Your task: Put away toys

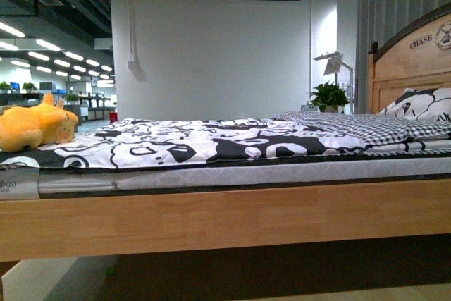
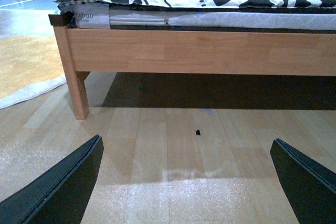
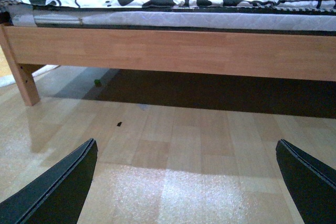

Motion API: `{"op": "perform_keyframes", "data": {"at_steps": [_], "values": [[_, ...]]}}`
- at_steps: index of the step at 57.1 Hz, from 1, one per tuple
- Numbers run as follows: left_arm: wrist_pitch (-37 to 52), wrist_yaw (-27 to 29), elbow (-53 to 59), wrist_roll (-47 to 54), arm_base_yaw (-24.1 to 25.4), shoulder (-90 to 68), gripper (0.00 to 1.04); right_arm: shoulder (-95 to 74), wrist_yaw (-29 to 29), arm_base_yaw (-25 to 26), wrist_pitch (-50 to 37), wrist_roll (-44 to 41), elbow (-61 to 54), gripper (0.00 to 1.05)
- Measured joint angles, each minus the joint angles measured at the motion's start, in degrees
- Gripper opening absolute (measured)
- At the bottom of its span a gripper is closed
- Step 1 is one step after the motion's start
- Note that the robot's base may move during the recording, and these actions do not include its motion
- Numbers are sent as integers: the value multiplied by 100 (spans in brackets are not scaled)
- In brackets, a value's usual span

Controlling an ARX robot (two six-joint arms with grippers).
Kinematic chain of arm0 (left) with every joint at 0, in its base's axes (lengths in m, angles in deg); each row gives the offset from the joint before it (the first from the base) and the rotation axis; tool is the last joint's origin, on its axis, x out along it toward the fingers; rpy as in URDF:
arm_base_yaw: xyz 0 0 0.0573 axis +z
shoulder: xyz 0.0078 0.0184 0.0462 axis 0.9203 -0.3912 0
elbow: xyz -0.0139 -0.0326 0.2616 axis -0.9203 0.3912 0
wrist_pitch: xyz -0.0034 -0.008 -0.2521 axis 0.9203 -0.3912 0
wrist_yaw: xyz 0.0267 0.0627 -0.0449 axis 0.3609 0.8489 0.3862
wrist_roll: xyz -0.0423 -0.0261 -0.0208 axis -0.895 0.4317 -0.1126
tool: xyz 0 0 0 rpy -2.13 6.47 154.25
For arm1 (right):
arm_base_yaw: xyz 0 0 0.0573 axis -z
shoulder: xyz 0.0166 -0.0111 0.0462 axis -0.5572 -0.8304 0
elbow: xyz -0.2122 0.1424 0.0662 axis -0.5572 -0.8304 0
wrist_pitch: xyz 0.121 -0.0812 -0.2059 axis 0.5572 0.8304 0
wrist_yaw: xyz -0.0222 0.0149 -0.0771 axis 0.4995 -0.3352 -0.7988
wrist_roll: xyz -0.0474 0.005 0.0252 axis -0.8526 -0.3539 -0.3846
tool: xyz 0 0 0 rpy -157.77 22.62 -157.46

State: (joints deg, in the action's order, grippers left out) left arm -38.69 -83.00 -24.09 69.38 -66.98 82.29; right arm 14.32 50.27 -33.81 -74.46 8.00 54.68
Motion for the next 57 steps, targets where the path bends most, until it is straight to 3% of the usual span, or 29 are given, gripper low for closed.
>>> {"op": "perform_keyframes", "data": {"at_steps": [57], "values": [[0,2,0,0,0,0,99,0,15,0,0,0,0,104]]}}
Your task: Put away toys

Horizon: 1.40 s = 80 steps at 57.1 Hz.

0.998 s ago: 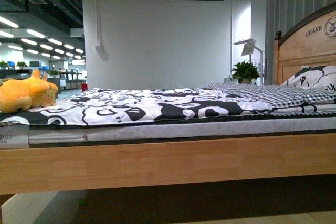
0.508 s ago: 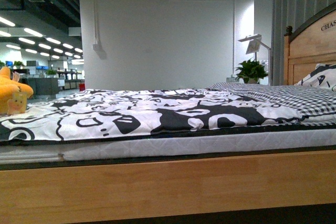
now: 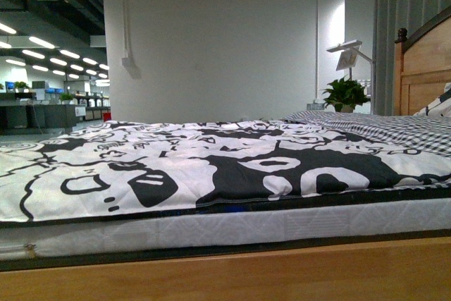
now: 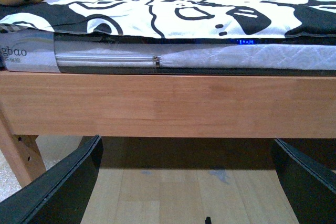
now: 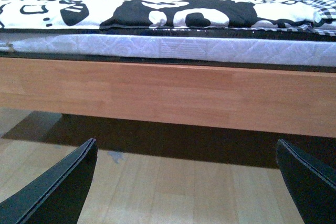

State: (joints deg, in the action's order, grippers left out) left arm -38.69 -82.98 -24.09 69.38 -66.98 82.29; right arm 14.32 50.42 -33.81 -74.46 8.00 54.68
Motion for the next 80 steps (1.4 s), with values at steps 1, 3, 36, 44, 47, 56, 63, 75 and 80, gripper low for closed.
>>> {"op": "perform_keyframes", "data": {"at_steps": [1,3,36,44,47,56,63,75,80], "values": [[0,0,0,0,0,0,99,0,0,0,0,0,0,104],[0,0,0,0,0,0,99,2,4,0,0,-2,0,104],[0,2,0,0,0,-4,99,-7,0,0,0,0,0,104],[0,-4,0,0,0,-4,99,-7,0,0,0,-2,0,104],[0,-17,0,0,0,-4,99,-7,-26,0,0,0,0,104],[0,-17,0,0,0,-4,99,-2,-22,0,0,0,0,104],[0,-2,0,0,2,-4,99,-7,-20,0,0,0,0,104],[0,-7,0,0,0,-2,99,-4,-9,0,2,-2,0,104],[-2,2,0,0,0,-4,99,-2,-4,0,-2,-2,0,104]]}}
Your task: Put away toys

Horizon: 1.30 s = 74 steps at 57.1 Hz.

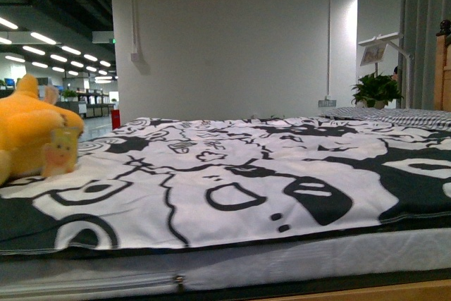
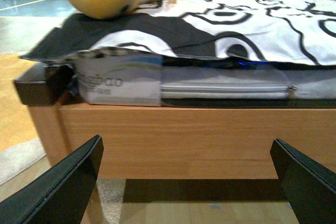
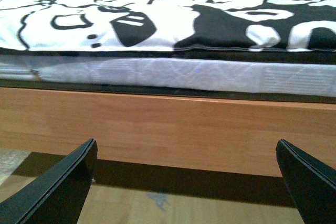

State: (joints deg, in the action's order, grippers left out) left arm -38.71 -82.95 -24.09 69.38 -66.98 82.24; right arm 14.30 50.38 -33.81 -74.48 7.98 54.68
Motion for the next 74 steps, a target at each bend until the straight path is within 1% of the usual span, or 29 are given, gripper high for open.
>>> {"op": "perform_keyframes", "data": {"at_steps": [74], "values": [[9,-2,0,0,-4,4,99,2,9,4,4,0,0,104]]}}
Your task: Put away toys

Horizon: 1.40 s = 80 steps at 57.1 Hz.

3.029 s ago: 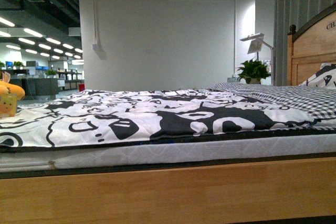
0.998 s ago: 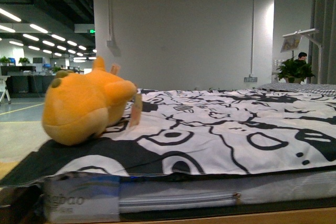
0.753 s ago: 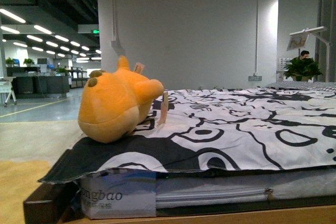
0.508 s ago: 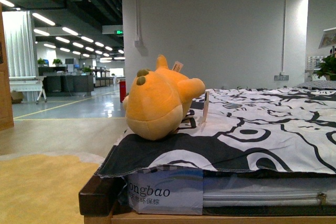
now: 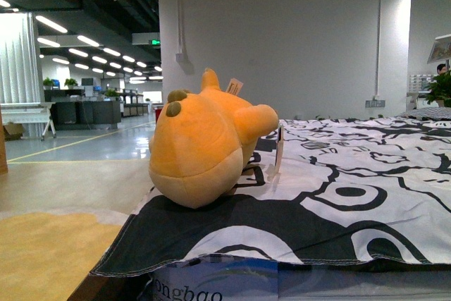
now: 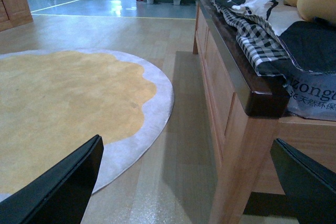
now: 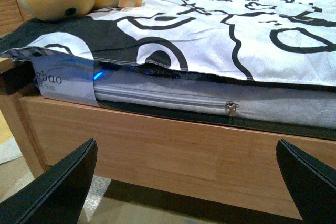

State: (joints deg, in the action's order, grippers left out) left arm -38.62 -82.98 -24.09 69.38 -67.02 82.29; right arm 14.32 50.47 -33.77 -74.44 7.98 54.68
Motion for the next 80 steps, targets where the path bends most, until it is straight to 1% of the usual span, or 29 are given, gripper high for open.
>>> {"op": "perform_keyframes", "data": {"at_steps": [20,22,26,30,33,36,40,42,43,48,49,53,60,64,71,80], "values": [[0,2,0,0,0,0,99,0,33,7,-4,-2,0,104],[0,2,0,0,0,0,99,-42,350,188,-203,-138,0,104],[0,2,0,0,0,0,99,-343,822,1075,-942,-203,37,104],[0,2,0,0,0,0,99,-649,1191,1727,-1333,-44,162,104],[0,0,0,0,0,0,99,-793,1318,1952,-1392,74,275,104],[0,2,0,0,0,0,99,-892,1320,1967,-1401,201,376,104],[0,2,0,0,0,0,99,-994,1150,1740,-1456,232,487,104],[0,0,0,0,0,0,99,-1165,942,1397,-1589,234,658,104],[0,2,0,0,0,0,99,-1207,903,1331,-1628,225,691,104],[0,2,0,0,0,0,99,-1832,623,675,-2205,155,1145,104],[0,2,0,0,0,0,99,-1908,597,619,-2258,153,1209,104],[0,2,0,0,0,0,99,-2544,321,162,-2564,105,1718,104],[0,0,0,0,0,0,99,-3477,-72,-671,-2806,-186,2579,104],[0,2,0,0,0,0,99,-3952,-155,-1021,-2868,-337,3010,104],[0,2,0,0,0,0,99,-4863,-258,-1344,-2863,-461,3720,104],[0,2,0,0,0,0,99,-5995,-439,-1462,-2791,-501,4577,104]]}}
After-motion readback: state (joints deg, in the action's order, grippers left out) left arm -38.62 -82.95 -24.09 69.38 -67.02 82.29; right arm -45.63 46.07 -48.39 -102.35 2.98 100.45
